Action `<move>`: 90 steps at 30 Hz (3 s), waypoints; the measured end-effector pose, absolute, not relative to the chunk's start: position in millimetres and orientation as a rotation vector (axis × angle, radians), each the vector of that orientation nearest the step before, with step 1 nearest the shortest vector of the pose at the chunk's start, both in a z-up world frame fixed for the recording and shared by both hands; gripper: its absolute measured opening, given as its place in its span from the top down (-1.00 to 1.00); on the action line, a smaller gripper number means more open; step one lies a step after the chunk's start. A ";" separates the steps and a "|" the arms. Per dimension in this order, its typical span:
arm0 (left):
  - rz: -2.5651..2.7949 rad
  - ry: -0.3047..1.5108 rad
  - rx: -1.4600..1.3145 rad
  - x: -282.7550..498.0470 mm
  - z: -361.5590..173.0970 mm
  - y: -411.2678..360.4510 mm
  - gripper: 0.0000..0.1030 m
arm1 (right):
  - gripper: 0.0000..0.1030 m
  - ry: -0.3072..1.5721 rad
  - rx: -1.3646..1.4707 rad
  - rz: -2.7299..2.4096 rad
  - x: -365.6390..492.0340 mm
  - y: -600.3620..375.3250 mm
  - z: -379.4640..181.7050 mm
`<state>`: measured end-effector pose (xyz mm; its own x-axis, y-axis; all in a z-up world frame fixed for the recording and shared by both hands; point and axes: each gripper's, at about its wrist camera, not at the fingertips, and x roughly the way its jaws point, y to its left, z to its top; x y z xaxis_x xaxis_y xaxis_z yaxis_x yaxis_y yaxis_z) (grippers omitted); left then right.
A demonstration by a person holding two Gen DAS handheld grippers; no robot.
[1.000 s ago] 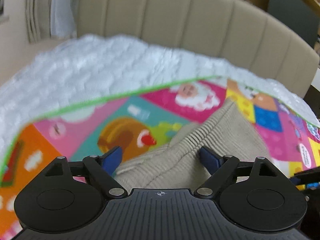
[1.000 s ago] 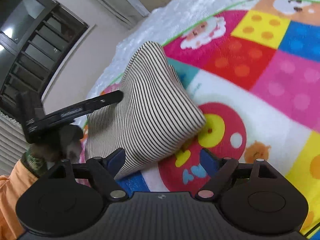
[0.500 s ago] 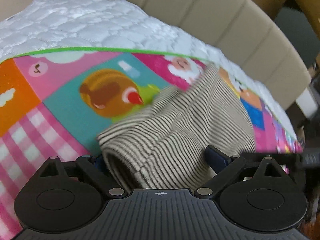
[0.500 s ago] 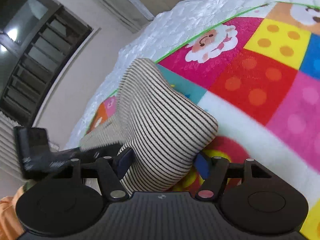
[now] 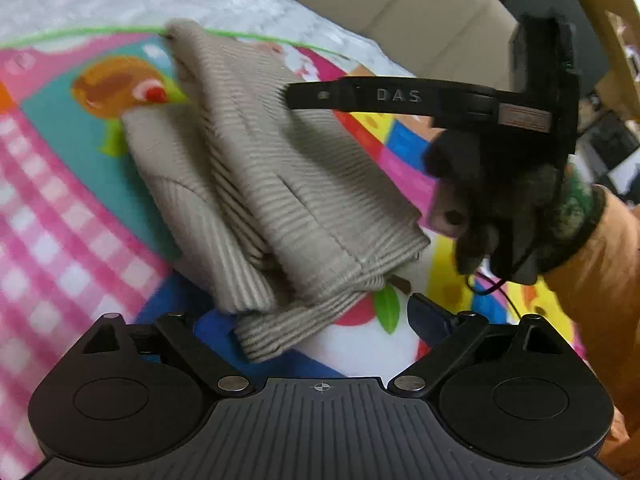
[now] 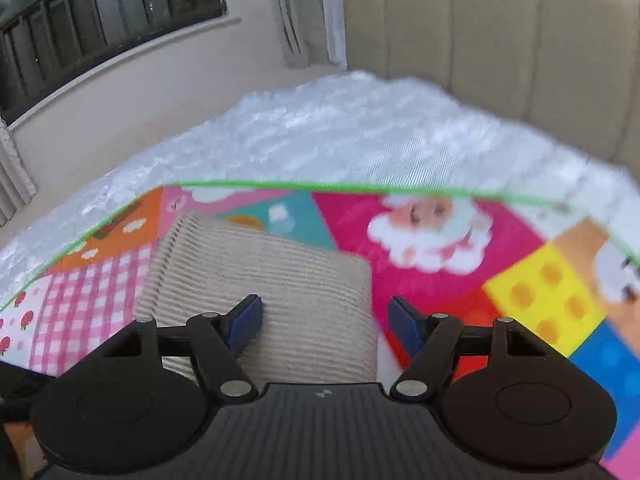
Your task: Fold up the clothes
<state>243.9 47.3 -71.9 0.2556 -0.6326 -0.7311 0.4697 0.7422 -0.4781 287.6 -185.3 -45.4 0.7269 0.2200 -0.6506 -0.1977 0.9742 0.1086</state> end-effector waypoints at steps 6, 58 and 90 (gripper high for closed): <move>-0.378 0.943 -0.230 247.0 -43.0 104.4 -0.85 | -0.41 0.556 -0.065 0.258 208.7 -155.1 -25.2; -0.565 0.900 -0.199 285.9 -80.0 95.2 -0.41 | -0.19 0.596 -0.165 0.421 146.4 -94.4 -43.6; -0.572 0.951 -0.270 296.1 -97.6 103.5 -0.57 | -0.24 0.825 0.003 0.148 306.0 -129.3 -90.9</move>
<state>296.1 103.5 -97.6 0.4482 -0.5703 -0.6884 0.3406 0.8209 -0.4583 306.0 -129.3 -90.9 0.6690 0.1324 -0.7314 -0.1305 0.9896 0.0598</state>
